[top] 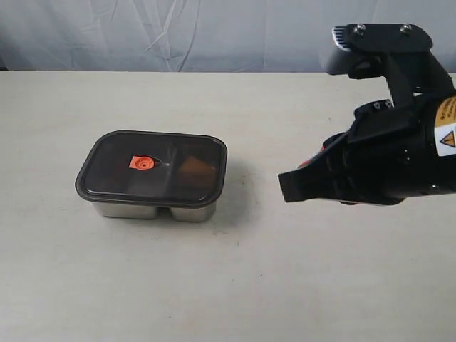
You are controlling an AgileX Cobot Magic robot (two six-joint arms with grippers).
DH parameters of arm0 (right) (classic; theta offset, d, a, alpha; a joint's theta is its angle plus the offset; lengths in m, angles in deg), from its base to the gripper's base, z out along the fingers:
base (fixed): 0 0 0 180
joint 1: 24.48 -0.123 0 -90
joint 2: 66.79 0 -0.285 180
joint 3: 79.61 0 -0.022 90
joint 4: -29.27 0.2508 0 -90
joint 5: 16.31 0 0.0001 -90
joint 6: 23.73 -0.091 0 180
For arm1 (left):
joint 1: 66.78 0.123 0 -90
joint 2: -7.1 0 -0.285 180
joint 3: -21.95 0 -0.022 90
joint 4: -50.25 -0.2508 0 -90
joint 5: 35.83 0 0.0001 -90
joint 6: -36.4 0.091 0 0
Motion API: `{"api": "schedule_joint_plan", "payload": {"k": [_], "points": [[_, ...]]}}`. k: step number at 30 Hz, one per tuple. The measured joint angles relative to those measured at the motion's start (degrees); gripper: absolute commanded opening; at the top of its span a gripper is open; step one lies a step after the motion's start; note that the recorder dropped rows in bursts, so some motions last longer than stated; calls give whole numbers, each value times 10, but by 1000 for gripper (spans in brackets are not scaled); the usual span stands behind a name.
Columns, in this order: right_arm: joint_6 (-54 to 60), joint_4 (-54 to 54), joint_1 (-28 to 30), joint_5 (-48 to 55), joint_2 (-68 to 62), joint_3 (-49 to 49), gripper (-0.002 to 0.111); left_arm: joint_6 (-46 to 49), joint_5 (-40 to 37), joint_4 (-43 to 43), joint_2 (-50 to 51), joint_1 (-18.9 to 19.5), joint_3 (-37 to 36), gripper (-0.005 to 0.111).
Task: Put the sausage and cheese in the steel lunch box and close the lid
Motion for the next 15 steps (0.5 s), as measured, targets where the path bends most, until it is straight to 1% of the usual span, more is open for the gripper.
{"api": "schedule_joint_plan", "payload": {"k": [4, 5, 7, 8, 9, 10, 11, 12, 15], "points": [[1, 0, 0, -7, 5, 0, -1, 0, -1, 0, -37, 0, 0, 0], [9, -10, 8, -11, 23, 4, -1, 0, -2, 0, -39, 0, 0, 0], [21, -40, 57, -35, 70, 12, -1, 0, -3, -4, -39, 0, 0, 0], [25, -54, 115, -72, 109, 27, -1, 0, -3, -7, -39, 0, 0, 0], [27, -59, 155, -96, 132, 38, -1, 0, -3, -9, -39, 0, 0, 0], [27, -59, 243, -138, 184, 68, -1, 0, -3, -14, -39, 0, 0, 0], [27, -58, 289, -154, 215, 83, -1, 0, -3, -16, -39, 0, 0, 0], [27, -58, 369, -166, 276, 111, -1, 0, -3, -19, -39, 0, 0, 0], [28, -77, 458, -145, 368, 141, -1, 0, -3, -20, -39, 0, 0, 0]]}}
